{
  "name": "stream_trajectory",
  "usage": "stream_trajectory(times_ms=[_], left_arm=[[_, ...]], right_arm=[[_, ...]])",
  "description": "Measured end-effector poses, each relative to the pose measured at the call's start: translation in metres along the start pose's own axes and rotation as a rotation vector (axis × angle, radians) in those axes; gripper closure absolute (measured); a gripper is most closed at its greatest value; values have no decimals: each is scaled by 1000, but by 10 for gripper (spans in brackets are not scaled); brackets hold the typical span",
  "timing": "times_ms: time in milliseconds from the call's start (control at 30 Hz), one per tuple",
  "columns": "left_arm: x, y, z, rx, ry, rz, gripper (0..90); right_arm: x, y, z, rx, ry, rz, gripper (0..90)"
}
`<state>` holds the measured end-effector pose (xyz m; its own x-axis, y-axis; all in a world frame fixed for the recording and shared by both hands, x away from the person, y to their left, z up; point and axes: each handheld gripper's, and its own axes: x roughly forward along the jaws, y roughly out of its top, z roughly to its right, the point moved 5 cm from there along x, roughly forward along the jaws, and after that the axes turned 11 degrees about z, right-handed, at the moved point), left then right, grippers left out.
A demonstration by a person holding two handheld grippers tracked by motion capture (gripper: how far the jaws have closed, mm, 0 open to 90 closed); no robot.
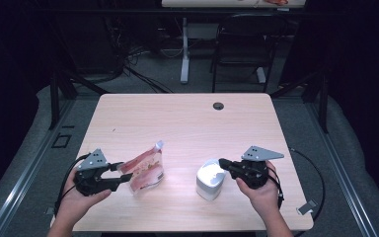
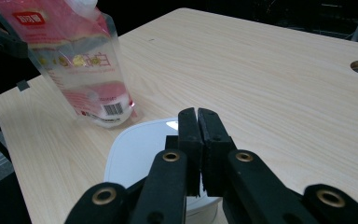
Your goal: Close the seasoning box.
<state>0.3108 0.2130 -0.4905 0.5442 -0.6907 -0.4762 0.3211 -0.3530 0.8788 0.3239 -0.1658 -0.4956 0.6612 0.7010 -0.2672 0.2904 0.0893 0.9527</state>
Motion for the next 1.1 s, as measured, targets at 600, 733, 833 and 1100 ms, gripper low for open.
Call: stream_trajectory(times_ms=[600, 733, 833, 1100], left_arm=[[-12, -22, 1, -22, -10, -17, 493], [-9, -37, 0, -29, 6, -21, 491], [-8, -45, -2, -38, 3, -4, 491], [-1, -63, -9, -72, 7, -19, 479]], right_arm=[[-29, -6, 18, 11, -78, -2, 773], [-37, -15, 27, 26, -111, -1, 727], [-42, -23, 33, 32, -134, -2, 685], [-40, -36, 41, 57, -183, 21, 568]])
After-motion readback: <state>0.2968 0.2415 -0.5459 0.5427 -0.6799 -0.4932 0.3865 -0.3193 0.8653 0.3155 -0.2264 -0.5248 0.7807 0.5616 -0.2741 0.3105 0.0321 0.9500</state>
